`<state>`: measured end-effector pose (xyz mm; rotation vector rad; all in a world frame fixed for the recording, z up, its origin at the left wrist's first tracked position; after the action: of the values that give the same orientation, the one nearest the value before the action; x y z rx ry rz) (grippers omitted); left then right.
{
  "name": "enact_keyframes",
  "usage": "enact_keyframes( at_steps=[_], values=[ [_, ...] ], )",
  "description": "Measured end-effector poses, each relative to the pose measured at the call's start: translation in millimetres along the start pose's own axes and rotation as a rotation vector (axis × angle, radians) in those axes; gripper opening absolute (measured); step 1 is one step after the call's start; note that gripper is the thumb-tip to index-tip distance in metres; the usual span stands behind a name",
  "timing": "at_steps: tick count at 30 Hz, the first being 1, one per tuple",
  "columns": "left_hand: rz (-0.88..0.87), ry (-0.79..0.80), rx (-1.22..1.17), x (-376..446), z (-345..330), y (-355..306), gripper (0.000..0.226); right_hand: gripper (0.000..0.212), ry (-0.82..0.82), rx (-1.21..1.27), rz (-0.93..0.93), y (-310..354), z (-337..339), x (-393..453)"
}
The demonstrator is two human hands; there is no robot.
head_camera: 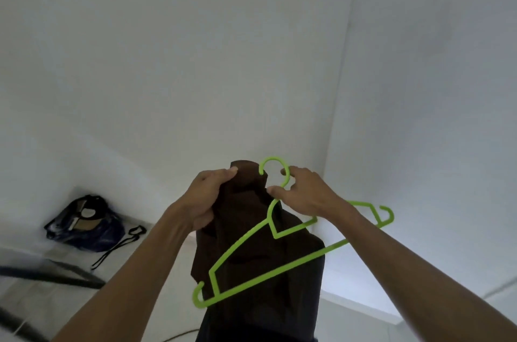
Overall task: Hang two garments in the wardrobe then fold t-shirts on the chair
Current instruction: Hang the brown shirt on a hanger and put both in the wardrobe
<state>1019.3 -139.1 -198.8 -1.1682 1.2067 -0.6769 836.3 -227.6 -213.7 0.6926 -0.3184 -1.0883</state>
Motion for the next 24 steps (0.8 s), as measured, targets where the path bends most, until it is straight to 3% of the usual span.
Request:
enact_keyframes(
  at_steps=[3,6,8,9,11,13,15,18,20,22,24],
  values=[
    [-0.141,0.114,-0.027,-58.6,9.2,-37.8,0.037,0.084,0.007,0.179,0.012,33.1,-0.8,-45.2],
    [-0.289,0.257,-0.087,-118.3,19.5,-75.4,0.023,0.100,0.018,0.367,-0.003,67.0,-3.2,-88.3],
    [-0.361,0.337,-0.119,-150.3,21.6,-91.9,0.029,0.086,0.029,0.490,0.026,90.7,-2.6,-114.7],
    [-0.387,0.364,-0.132,-165.4,22.5,-97.7,0.031,0.069,0.039,0.492,0.055,103.9,-3.0,-130.1],
    [-0.419,0.393,-0.142,-189.8,26.2,-103.9,0.033,0.035,0.045,0.401,0.099,127.4,-7.7,-157.5],
    [-0.431,0.398,-0.131,-209.2,29.4,-107.6,0.033,0.019,-0.038,0.306,0.121,144.2,-6.0,-177.0],
    [-0.393,0.429,-0.116,-229.1,32.8,-109.2,0.029,0.014,-0.210,0.263,0.124,156.5,7.8,-193.3],
    [-0.180,0.493,-0.094,-239.6,44.5,-94.9,0.025,0.014,-0.409,0.416,0.134,165.8,37.0,-214.3],
    [-0.055,0.498,-0.085,-233.7,55.2,-80.3,0.023,0.016,-0.439,0.548,0.197,176.7,55.5,-228.8],
    [-0.086,0.388,0.096,-218.6,64.8,-64.1,0.015,0.012,-0.410,0.629,0.300,193.7,69.4,-243.1],
    [-0.209,0.292,0.347,-209.3,65.8,-51.8,0.042,0.016,-0.328,0.709,0.393,210.6,77.5,-254.7]
  ],
)
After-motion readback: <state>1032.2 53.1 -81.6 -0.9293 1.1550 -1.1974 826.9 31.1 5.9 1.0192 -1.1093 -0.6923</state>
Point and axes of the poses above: each hand's wrist, its own x-axis towards the middle knuckle, its own z-axis out of the back of the hand, y = z × x, the point moved 5 cm from there along x, towards the middle knuckle, and after that the axes turned 4 degrees about -y, right-handed, at the moved point
